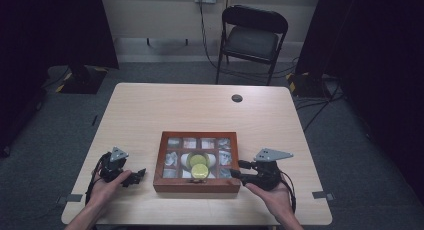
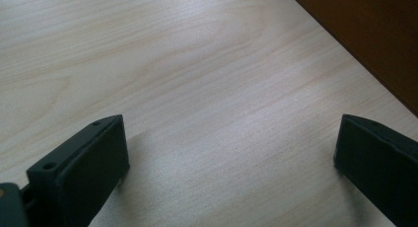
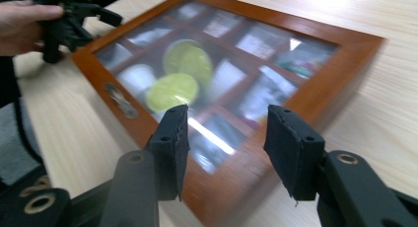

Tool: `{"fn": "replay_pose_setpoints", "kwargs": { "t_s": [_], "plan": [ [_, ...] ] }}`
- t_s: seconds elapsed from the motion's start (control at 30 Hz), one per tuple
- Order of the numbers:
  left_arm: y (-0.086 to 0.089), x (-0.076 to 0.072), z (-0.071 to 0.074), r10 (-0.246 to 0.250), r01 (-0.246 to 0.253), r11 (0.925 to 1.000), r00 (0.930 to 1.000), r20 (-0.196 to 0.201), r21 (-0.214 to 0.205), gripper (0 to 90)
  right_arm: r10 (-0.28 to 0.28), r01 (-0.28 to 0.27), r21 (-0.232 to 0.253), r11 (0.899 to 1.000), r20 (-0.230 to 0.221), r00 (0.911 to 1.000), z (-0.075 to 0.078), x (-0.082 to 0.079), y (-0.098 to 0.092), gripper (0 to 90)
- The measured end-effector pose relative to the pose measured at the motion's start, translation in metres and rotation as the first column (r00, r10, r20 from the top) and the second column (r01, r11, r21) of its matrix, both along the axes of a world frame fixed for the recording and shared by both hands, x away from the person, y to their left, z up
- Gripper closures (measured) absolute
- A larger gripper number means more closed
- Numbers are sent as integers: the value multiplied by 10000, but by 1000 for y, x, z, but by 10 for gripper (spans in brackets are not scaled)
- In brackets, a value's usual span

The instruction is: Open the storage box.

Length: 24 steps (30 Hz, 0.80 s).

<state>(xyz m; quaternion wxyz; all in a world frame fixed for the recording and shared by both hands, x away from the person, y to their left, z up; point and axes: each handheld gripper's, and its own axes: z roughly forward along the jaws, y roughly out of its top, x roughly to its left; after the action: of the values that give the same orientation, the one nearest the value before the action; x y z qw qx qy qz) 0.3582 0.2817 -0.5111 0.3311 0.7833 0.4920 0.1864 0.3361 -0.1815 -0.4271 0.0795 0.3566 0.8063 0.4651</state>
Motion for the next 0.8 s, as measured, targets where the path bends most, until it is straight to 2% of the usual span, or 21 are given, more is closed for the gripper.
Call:
{"fn": "replay_pose_setpoints", "kwargs": {
  "t_s": [0.23, 0.47, 0.63, 0.8],
  "plan": [
    [0, 0, 0, -3, 3, 10000, 10000, -1, -1, 0, 701, -695, 307, 9971, -177, 9974, 6, 1, 20, 547],
    [0, 0, 0, -4, 4, 10000, 10000, -4, 1, 0, 1369, -1365, 128, 9906, -356, 9899, 8, 3, 43, 555],
    [0, 0, 0, 5, -5, 10000, 10000, 1, -23, 0, 2020, -2022, -26, 9793, -374, 9787, 9, 4, 60, 606],
    [0, 0, 0, 0, 0, 10000, 10000, 4, -26, 0, 2753, -2758, -63, 9612, -422, 9604, 11, 5, 79, 680]
  ]
}}
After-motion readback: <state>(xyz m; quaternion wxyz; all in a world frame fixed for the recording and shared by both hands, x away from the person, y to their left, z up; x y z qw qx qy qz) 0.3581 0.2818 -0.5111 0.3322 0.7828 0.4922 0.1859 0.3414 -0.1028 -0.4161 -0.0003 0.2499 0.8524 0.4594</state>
